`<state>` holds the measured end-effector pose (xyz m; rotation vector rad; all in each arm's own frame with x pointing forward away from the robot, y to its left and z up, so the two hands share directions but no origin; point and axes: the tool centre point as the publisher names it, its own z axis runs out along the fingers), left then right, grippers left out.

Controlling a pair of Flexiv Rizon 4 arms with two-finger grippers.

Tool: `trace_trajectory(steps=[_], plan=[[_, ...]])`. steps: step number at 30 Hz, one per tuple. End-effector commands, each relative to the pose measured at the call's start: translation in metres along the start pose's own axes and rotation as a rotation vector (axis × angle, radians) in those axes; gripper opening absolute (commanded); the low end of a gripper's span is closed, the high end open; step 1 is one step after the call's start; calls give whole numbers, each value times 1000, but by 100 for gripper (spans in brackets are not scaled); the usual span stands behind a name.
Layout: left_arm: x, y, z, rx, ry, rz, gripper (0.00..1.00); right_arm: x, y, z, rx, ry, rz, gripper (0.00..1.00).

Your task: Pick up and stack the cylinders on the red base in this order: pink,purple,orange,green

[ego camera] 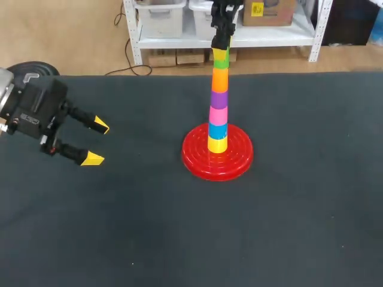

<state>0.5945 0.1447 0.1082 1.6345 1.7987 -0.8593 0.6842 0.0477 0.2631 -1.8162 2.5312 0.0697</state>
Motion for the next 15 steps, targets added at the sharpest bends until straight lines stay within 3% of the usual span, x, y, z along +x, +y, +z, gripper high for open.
trace_trajectory(steps=[1, 15], plan=[[1, 0, 0, -1, -3, 3, 100, 2, -1, 2, -3, -2, 1, 0], [1, 0, 0, -1, -3, 3, 100, 3, 0, 10, -16, -2, -6, 0]])
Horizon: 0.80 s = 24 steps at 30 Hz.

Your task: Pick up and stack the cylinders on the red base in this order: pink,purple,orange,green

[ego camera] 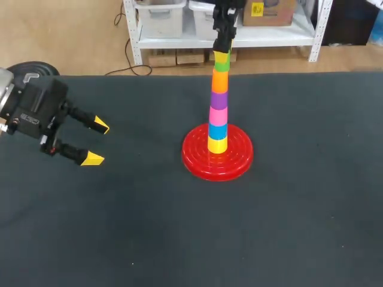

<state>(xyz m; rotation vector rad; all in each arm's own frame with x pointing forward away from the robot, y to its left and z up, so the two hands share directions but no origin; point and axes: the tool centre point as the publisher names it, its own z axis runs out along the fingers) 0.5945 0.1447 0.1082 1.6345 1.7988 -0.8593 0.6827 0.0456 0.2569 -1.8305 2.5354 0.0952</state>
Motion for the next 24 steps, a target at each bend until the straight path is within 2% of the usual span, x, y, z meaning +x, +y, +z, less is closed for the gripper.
trace_trajectory(steps=[1, 18, 24], plan=[[1, 0, 0, -1, -3, 3, 100, 0, -1, 4, 5, -3, 0, 0], [1, 0, 0, -1, -3, 3, 100, -3, 0, 7, 8, 8, -9, 0], [1, 0, 0, -1, -3, 3, 100, -2, 0, 2, 39, -2, -2, 0]])
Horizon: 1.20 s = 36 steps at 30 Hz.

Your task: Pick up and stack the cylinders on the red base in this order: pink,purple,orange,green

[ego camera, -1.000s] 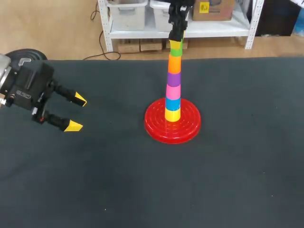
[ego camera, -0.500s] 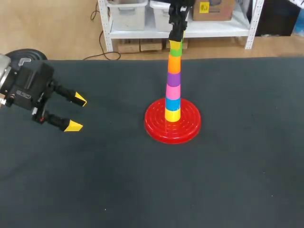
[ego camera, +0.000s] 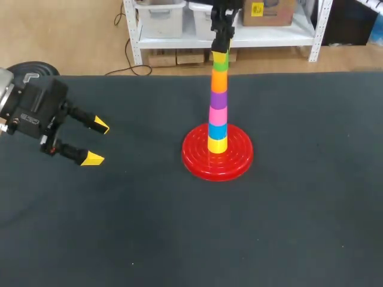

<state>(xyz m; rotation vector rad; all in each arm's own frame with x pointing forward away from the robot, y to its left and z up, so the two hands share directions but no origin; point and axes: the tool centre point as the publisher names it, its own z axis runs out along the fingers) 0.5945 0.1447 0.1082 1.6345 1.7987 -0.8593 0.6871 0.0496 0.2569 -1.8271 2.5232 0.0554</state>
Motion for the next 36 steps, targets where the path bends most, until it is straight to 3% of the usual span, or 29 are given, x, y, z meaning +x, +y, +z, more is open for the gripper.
trace_trajectory(steps=[1, 24, 25, 26, 32, 36], plan=[[1, 0, 0, -1, -3, 3, 100, 3, 3, 1, 12, -7, 2, 0], [1, 0, 0, -1, -3, 3, 100, 3, 2, 16, -35, 5, 4, 0], [1, 0, 0, -1, -3, 3, 100, 3, 3, 15, -30, -4, 9, 27], [1, 0, 0, -1, -3, 3, 100, 3, 3, 14, -27, -4, 9, 100], [1, 0, 0, -1, -3, 3, 100, 5, 9, 5, 21, -38, 4, 100], [1, 0, 0, -1, -3, 3, 100, 10, 11, -6, 97, -113, 24, 100]])
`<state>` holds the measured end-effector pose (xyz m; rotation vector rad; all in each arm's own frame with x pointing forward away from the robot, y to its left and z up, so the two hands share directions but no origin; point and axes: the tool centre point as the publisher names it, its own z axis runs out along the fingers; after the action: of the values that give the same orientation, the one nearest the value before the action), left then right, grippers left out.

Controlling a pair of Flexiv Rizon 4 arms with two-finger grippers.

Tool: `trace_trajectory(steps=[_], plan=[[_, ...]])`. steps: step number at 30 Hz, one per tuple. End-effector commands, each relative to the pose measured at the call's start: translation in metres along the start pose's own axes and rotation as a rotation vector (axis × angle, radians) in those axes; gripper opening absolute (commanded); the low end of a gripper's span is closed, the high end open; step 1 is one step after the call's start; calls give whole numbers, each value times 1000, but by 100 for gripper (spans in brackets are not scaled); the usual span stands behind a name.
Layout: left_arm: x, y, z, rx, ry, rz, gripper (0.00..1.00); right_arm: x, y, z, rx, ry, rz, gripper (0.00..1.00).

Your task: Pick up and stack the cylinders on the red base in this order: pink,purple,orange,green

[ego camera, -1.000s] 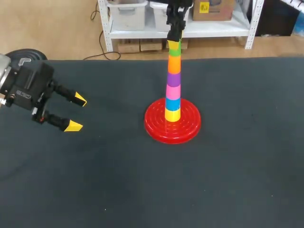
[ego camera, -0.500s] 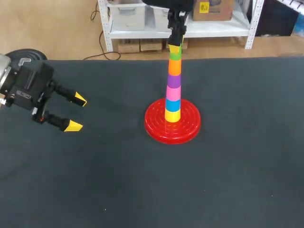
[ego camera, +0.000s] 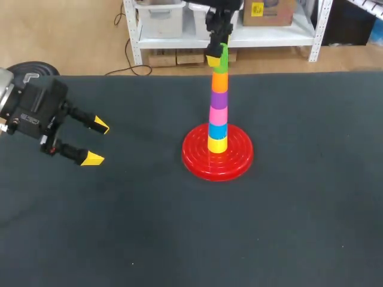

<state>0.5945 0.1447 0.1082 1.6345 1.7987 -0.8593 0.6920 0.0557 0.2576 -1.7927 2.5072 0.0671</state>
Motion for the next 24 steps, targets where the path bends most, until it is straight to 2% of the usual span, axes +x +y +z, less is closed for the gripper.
trace_trajectory(steps=[1, 6, 11, 17, 24], plan=[[1, 0, 0, -1, -3, 3, 100, 20, 14, -10, 104, -113, 22, 100], [1, 0, 0, -1, -3, 3, 100, 41, 18, -14, 147, -282, 63, 100], [1, 0, 0, -1, -3, 3, 100, 63, 25, -2, 166, -415, 94, 100], [1, 0, 0, -1, -3, 3, 100, 85, 30, 3, 237, -633, 129, 100], [1, 0, 0, -1, -3, 3, 100, 85, 30, 3, 237, -633, 129, 100]])
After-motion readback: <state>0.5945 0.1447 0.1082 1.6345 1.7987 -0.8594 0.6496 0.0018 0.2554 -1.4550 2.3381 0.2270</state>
